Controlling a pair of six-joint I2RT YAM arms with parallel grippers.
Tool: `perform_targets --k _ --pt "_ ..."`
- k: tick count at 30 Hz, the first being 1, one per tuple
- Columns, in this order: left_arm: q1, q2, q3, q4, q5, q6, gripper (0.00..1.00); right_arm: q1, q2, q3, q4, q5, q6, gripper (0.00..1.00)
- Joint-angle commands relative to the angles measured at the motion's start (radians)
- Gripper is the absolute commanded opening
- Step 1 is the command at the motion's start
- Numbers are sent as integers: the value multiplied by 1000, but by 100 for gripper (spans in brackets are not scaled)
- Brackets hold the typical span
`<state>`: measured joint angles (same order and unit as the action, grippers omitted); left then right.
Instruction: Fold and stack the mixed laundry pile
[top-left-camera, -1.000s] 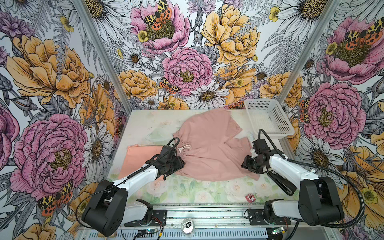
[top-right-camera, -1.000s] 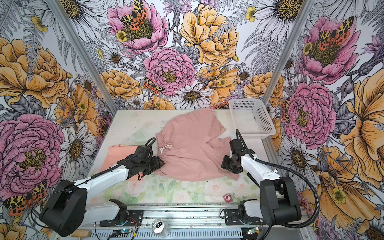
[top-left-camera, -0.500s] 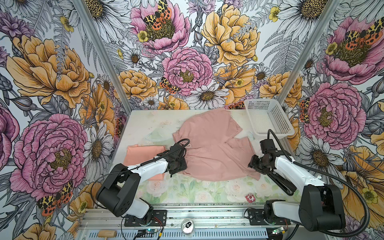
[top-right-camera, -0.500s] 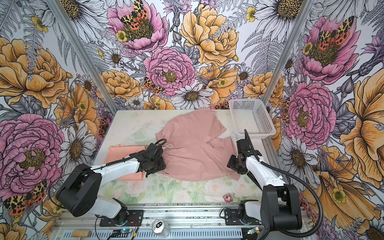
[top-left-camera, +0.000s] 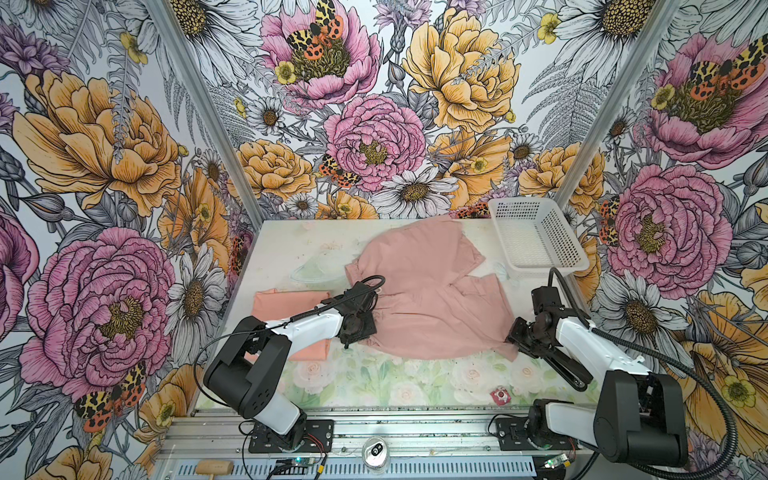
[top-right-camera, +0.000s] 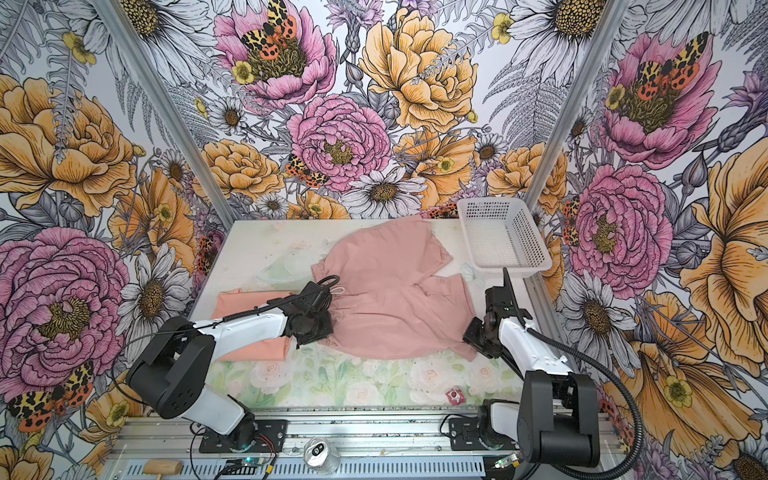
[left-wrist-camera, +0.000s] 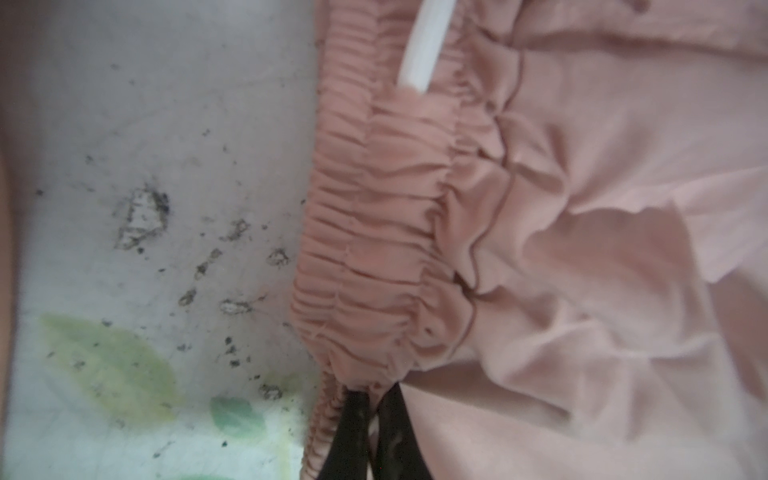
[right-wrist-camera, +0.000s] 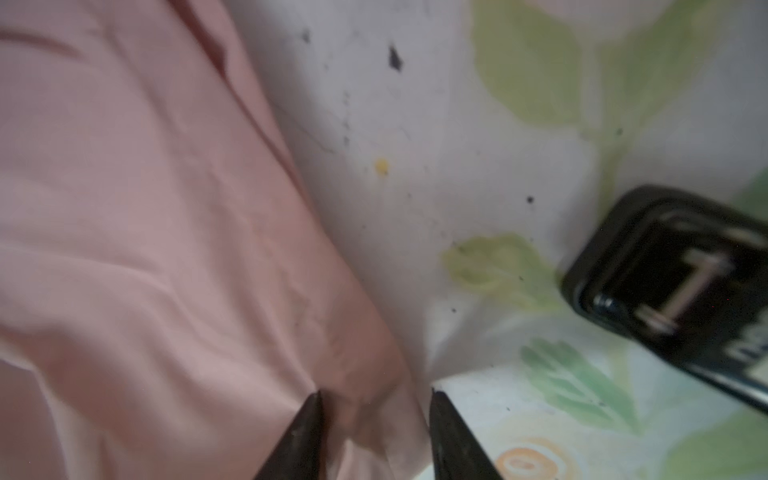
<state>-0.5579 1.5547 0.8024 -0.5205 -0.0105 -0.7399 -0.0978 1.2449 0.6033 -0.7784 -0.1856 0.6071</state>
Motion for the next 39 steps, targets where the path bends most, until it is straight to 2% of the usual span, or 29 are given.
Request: perform_targets --k 1,2,3,4,9,12,16,18,24,27,32,39 --pt "25 34 -40 -74 -55 42 0 -2 -27 4 27 64 30 27" --pt "27 26 -39 -81 -58 46 0 -5 -50 11 22 91 37 19" --pt "28 16 -37 -88 -64 51 0 -10 -80 23 14 115 45 7" --pt "29 5 -36 -97 -69 54 0 -12 -103 37 5 135 50 0" --pt "30 -55 -20 -144 -110 74 0 -19 -153 150 -70 208 23 0" --pt "35 -80 -14 -174 -129 86 0 -20 -131 225 -126 258 -28 0" --pt "41 -102 -15 -184 -126 97 0 -37 -125 261 -146 304 -56 37" --pt "37 -107 -14 -184 -113 99 0 -36 -132 265 -145 273 -50 47" --pt "11 -116 -5 -184 -95 91 0 11 -161 184 -131 91 22 50" --pt "20 -129 -13 -184 -105 89 0 47 -208 103 -128 49 63 50" --pt "49 -148 -29 -196 -114 108 0 50 -285 -23 -71 -2 103 54" --pt "90 -145 -50 -200 -102 140 0 52 -152 19 21 -10 65 56"
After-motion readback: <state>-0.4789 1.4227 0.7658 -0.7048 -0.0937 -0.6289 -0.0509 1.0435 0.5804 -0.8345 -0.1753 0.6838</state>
